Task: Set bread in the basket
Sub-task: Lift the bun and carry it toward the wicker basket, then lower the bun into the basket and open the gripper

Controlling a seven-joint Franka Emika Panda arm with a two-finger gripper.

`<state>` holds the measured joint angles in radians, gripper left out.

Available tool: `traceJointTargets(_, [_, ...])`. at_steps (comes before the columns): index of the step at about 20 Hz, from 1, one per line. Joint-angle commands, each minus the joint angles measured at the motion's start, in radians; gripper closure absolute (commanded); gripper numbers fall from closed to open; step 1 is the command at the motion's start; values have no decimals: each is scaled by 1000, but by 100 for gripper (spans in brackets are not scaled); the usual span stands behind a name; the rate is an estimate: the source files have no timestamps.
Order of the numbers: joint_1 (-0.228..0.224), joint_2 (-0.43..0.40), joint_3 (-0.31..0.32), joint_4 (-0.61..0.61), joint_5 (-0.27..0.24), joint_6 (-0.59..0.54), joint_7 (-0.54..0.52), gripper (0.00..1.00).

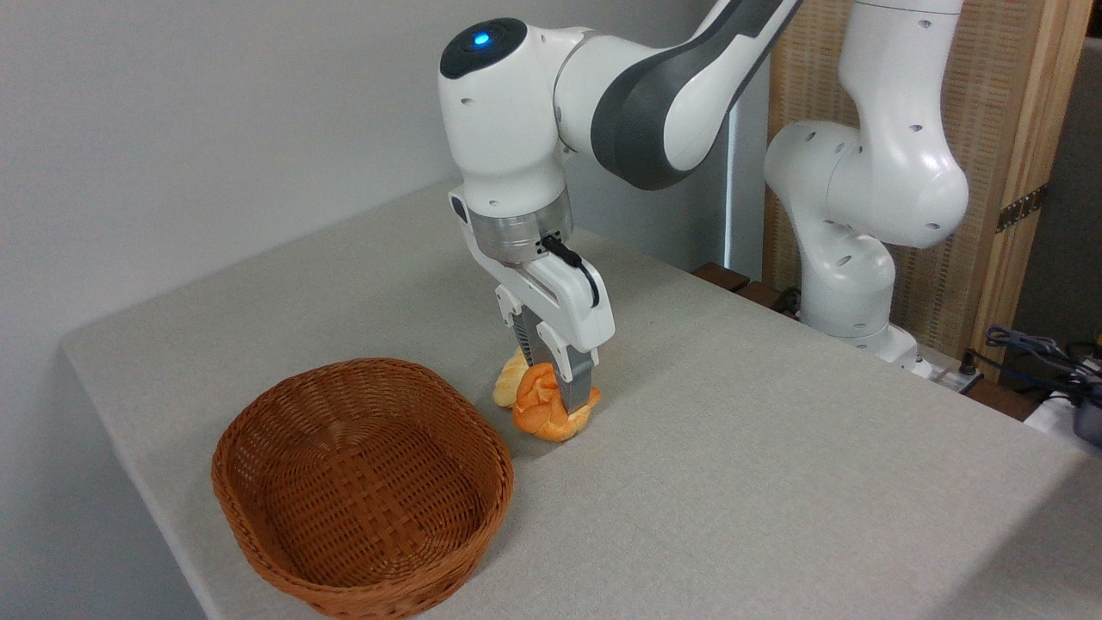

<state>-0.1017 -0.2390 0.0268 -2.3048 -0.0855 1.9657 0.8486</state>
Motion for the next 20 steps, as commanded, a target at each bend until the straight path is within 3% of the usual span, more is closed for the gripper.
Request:
traceJointTargets(1, [-9,-13,18,54,-10,-89,24,58])
traceJointTargets(7, [-9,-20,59,162,-17,-127,70,56])
traceJointTargets(10, [-7,-5,61,205,-78,-53,69,55])
traceJointTargets(17, [-9,92,50,252,-131,140,67,49])
traceJointTargets(18, [-9,114,44,265,-131,160,67,46])
traceJointTargets(20, [-9,156,27,274,-122,186,73,21])
